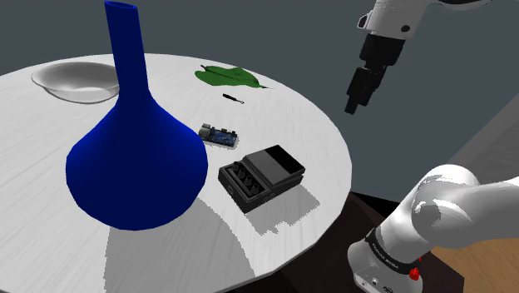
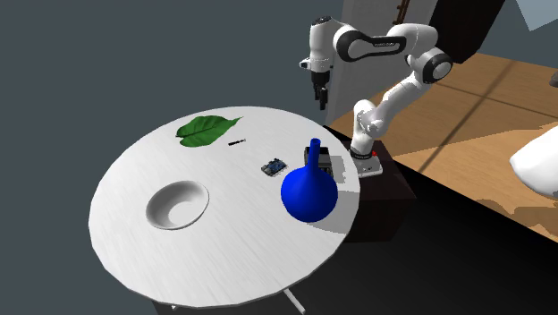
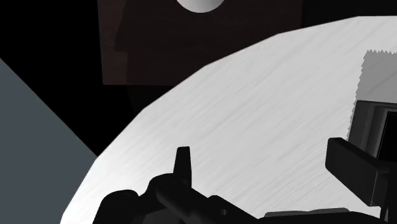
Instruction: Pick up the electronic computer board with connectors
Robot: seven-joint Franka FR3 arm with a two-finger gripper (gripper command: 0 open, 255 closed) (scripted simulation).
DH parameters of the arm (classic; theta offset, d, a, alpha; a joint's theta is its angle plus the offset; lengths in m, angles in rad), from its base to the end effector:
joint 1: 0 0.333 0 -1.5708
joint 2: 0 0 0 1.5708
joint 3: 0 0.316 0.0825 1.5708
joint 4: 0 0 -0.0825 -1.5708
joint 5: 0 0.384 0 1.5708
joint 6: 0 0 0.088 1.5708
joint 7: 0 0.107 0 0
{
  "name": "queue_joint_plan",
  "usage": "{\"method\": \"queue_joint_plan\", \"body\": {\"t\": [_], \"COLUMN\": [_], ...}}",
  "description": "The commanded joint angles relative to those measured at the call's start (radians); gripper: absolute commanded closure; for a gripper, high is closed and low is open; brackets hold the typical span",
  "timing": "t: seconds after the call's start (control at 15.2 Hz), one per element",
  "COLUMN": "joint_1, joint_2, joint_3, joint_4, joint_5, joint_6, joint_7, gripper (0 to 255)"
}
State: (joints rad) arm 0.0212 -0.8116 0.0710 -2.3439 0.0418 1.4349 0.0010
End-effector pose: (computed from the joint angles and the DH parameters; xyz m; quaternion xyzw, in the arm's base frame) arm 0.2836 0.0382 0.5917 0.9982 0.0350 -0.0491 0.0066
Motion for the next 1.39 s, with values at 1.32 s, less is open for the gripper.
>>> {"method": "queue_joint_plan", "body": {"t": [1.32], "joint_1": [0.111], "joint_2": [0.615], "joint_3": [0.224], "joint_4": [0.272], "joint_5": [0.014], "joint_6": [0.415], "joint_7": [0.035], "gripper": [0]}}
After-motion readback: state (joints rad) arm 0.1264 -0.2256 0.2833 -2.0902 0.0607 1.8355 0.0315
